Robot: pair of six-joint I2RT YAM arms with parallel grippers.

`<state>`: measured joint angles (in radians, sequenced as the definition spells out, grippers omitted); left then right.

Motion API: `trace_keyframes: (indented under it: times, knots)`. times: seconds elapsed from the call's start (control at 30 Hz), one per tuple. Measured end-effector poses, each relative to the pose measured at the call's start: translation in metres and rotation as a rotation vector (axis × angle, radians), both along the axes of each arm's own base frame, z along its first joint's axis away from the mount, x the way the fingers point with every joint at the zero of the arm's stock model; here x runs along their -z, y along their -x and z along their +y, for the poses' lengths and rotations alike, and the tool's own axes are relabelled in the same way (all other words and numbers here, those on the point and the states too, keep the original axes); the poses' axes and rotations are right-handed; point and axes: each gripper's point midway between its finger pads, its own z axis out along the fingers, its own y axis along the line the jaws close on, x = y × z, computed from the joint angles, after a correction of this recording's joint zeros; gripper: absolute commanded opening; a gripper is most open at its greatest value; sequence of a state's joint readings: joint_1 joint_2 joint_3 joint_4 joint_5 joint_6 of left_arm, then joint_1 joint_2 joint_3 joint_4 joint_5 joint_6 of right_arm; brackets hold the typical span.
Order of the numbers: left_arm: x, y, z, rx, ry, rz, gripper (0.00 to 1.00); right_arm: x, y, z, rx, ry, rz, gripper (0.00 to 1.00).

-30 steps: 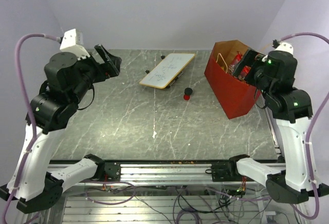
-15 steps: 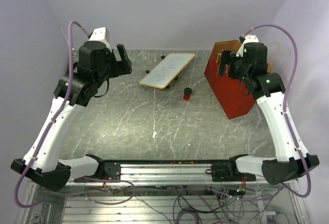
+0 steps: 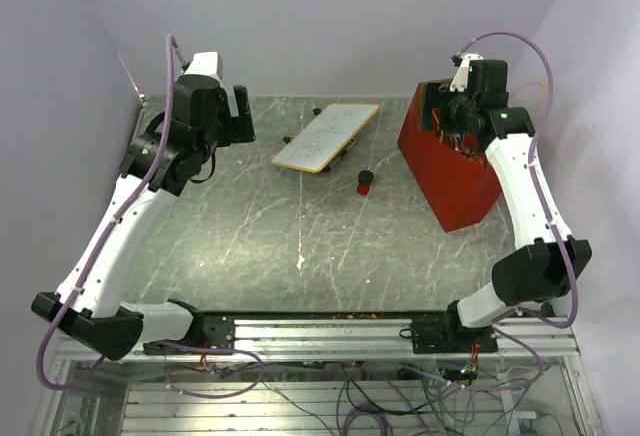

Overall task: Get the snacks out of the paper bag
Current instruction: Adjust the paper bag at the center of the board.

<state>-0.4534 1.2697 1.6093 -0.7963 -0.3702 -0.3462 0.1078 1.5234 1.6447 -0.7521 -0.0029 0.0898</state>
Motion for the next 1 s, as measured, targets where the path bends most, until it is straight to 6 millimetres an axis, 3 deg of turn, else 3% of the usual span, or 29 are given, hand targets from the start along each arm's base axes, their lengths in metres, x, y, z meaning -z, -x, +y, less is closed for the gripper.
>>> trace_keyframes:
  times: [0.13,0.3,0.47,0.57,1.0]
  knots:
    - [-0.006,0.000,0.003,-0.007,-0.012,-0.016,0.99,-0.002,-0.012,0.006,-0.031,-0.041,-0.007,0.81]
    - [-0.015,0.001,0.005,-0.011,-0.007,-0.038,0.99,0.001,-0.019,0.014,-0.061,-0.080,0.007,0.48]
    - [-0.017,0.002,0.006,-0.011,-0.004,-0.044,0.99,-0.009,-0.015,0.015,-0.060,-0.085,0.016,0.14]
    - [-0.018,0.004,0.005,-0.013,0.005,-0.044,0.99,-0.016,-0.008,0.014,-0.053,-0.094,0.012,0.01]
    - [-0.019,0.018,-0.003,0.012,0.091,-0.003,0.99,-0.031,0.046,-0.004,-0.005,-0.036,0.029,0.00]
